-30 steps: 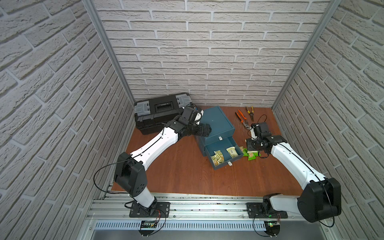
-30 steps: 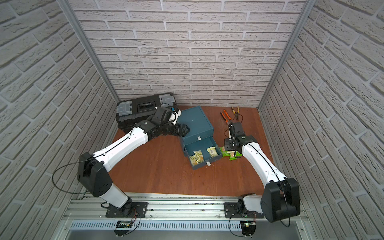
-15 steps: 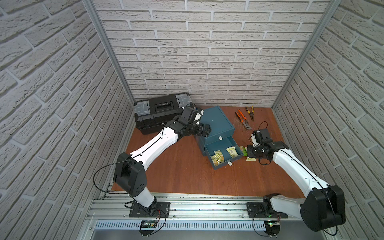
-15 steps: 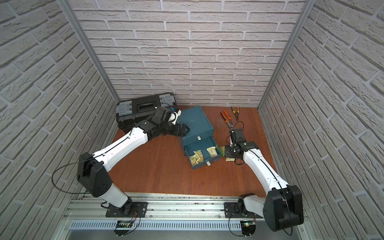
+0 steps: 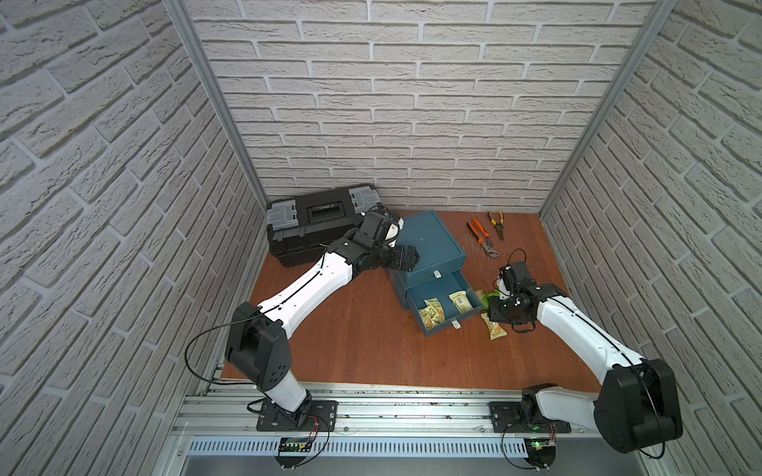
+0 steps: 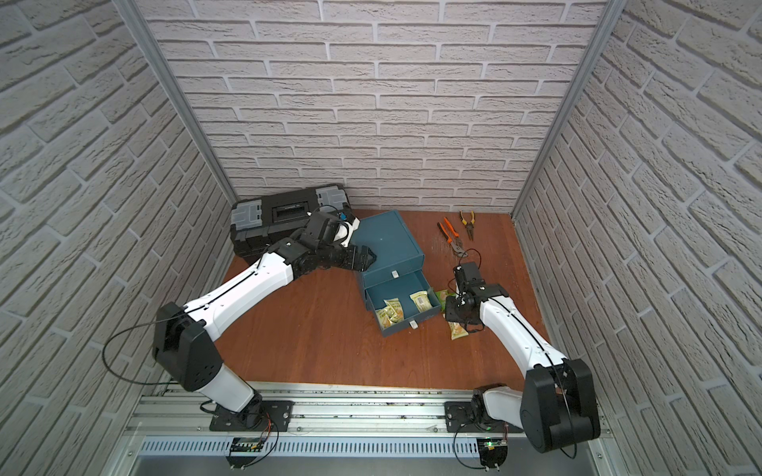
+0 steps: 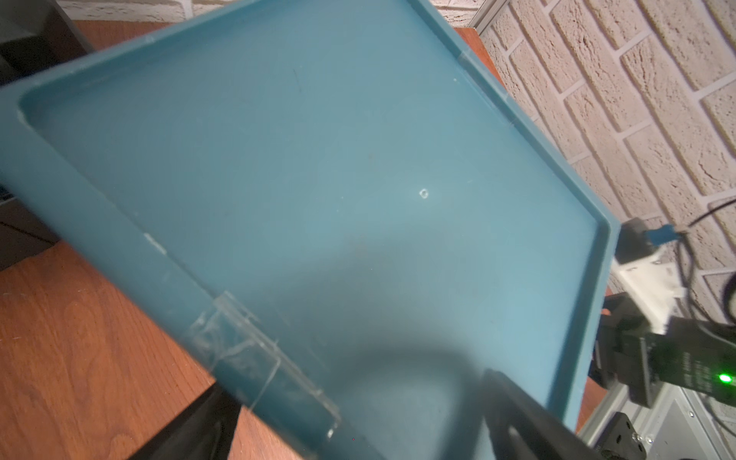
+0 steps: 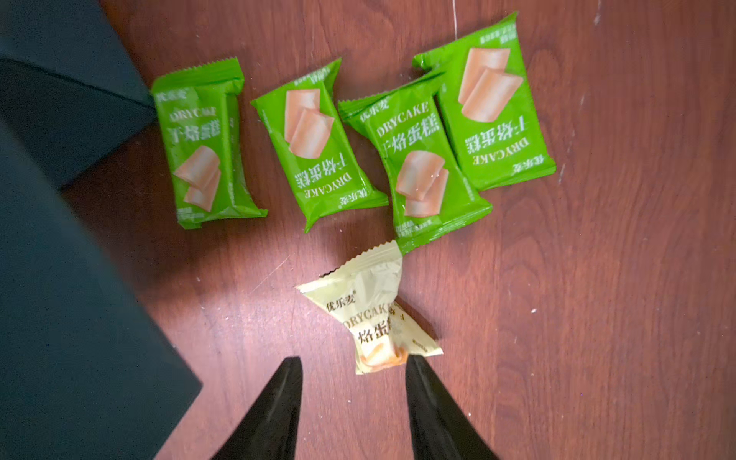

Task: Take the cookies out of the drawer
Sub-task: Place the cookie at the center of the board, then pick up the cookie from the drawer.

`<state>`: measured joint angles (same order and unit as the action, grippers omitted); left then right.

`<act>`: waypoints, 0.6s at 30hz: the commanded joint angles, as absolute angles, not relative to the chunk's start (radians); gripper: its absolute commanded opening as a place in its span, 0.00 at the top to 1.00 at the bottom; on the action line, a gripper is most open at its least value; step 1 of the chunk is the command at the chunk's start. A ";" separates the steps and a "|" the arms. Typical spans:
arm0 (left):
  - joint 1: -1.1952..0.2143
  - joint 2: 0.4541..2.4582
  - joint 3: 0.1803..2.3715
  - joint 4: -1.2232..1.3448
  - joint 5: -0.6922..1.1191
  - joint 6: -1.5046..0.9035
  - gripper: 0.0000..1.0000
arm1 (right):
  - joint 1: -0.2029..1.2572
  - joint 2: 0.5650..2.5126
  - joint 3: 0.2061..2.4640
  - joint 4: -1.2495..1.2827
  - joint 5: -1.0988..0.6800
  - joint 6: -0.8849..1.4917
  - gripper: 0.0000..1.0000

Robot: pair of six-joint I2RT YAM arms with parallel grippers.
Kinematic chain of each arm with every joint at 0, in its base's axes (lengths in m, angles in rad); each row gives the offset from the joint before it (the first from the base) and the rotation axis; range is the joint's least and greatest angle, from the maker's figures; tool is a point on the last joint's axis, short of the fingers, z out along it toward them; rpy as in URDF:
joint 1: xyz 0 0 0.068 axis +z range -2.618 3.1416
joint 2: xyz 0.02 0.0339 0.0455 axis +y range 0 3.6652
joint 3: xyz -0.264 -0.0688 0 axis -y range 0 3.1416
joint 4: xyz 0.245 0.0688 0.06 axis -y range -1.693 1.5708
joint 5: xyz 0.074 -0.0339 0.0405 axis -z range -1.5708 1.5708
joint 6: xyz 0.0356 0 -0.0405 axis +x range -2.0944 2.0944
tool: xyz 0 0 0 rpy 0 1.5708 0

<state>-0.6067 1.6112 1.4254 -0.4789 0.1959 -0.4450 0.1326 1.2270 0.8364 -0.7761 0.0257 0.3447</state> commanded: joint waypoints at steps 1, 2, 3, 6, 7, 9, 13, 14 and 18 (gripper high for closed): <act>-0.605 1.611 1.392 -0.523 0.186 -0.411 0.02 | 0.164 1.081 0.930 -0.793 -0.011 0.341 0.52; -0.605 1.614 1.391 -0.523 0.184 -0.412 0.01 | 0.180 1.041 0.953 -0.788 -0.040 0.335 0.52; -0.604 1.616 1.391 -0.523 0.182 -0.412 0.02 | 0.198 1.008 0.977 -0.781 -0.065 0.335 0.52; -0.606 1.624 1.390 -0.516 0.184 -0.416 0.01 | 0.272 0.966 1.041 -0.776 -0.075 0.363 0.52; -0.605 1.626 1.388 -0.510 0.187 -0.419 0.02 | 0.300 0.970 1.051 -0.761 -0.089 0.369 0.52; -0.606 1.631 1.388 -0.502 0.193 -0.423 0.01 | 0.385 1.005 1.068 -0.728 -0.103 0.382 0.52; -0.607 1.640 1.394 -0.499 0.198 -0.428 0.01 | 0.525 1.129 1.089 -0.701 -0.052 0.379 0.52; -0.607 1.639 1.394 -0.500 0.199 -0.428 0.02 | 0.556 1.158 1.085 -0.690 -0.029 0.381 0.52; -0.607 1.635 1.390 -0.500 0.196 -0.423 0.01 | 0.646 1.233 1.055 -0.618 0.001 0.378 0.51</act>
<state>-0.6064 1.6112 1.4220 -0.4709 0.1993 -0.4465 0.6006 1.2221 1.0702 -0.6857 -0.0376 0.3679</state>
